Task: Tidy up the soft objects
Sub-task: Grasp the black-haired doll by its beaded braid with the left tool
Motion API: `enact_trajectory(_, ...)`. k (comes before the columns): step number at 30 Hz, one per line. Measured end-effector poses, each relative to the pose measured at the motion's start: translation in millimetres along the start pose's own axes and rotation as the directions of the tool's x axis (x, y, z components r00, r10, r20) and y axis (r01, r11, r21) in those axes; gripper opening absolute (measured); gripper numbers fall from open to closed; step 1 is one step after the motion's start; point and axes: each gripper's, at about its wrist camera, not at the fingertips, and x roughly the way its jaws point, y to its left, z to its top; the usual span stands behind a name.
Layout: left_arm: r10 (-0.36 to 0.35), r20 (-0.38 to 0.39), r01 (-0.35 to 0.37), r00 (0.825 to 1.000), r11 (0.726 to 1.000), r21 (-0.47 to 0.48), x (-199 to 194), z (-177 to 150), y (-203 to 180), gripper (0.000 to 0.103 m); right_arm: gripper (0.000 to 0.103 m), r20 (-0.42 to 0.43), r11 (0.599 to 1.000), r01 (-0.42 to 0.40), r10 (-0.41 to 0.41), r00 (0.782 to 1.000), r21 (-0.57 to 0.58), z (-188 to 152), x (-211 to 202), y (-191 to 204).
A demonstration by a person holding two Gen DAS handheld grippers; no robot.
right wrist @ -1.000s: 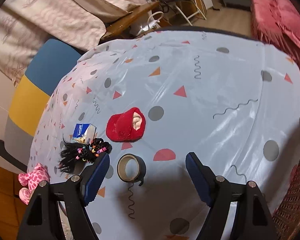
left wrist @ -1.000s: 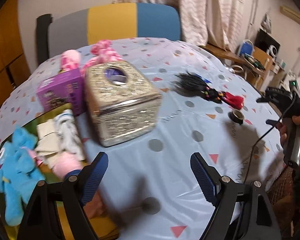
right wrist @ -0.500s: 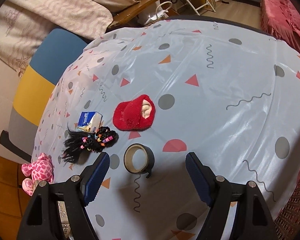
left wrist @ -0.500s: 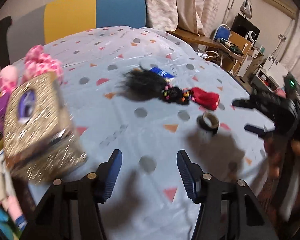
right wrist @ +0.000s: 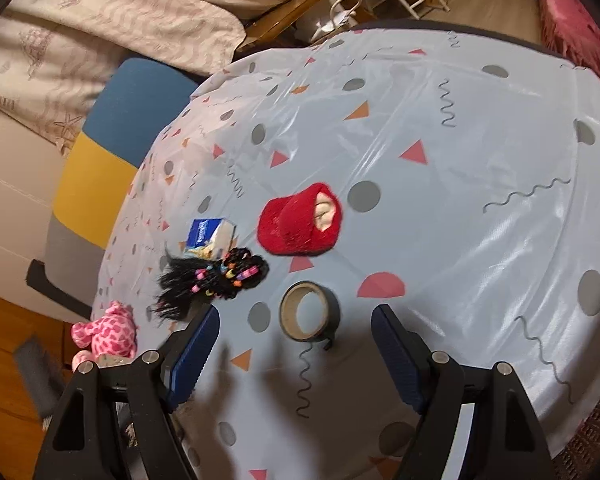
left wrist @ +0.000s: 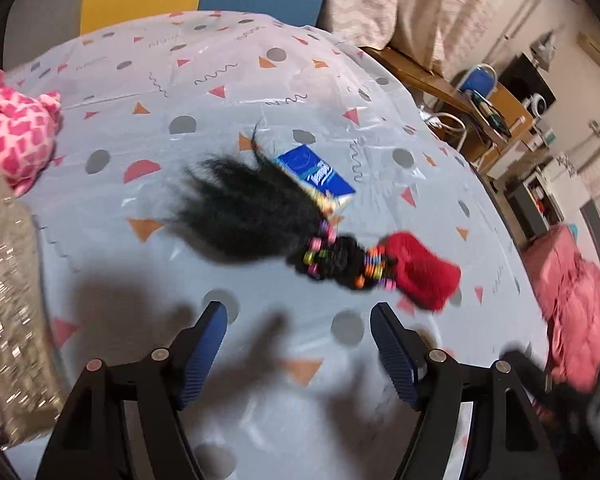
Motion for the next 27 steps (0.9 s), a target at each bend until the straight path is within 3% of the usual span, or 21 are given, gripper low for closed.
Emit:
enact_trajectory(9,0.019,0.008,-0.018,1.0,0.986,-0.164,50,42,-9,0.077,0.08,-0.031,0.998,-0.055,0.055,0.998,0.002,-2,3,2)
enact_trajectory(12,0.052,-0.049,-0.06,0.997,0.982,-0.18,76,48,-8,0.076,0.08,-0.038,0.998,-0.063,0.063,0.997,0.01,-1,5,1)
enact_trajectory(13,0.053,-0.081,-0.066,0.995,0.983,-0.172,84,47,-7,0.072,0.08,-0.037,0.998,-0.062,0.062,0.997,0.013,-1,5,0)
enact_trajectory(15,0.105,-0.035,-0.108,0.994,0.988,-0.107,80,42,-13,0.057,0.08,-0.037,0.998,-0.058,0.059,0.998,0.014,-1,6,0)
enact_trajectory(16,0.105,-0.037,-0.107,0.994,0.991,-0.077,78,39,-14,0.04,0.08,-0.037,0.998,-0.058,0.058,0.998,0.014,0,6,-1)
enact_trajectory(24,0.09,-0.034,-0.088,0.995,0.994,0.065,37,-10,6,0.039,0.08,-0.01,0.996,-0.078,0.078,0.997,0.041,2,3,-6)
enact_trajectory(27,0.087,-0.025,-0.081,0.996,0.981,0.176,15,-44,10,0.04,0.08,-0.004,0.995,-0.081,0.081,0.997,0.054,2,2,-8)
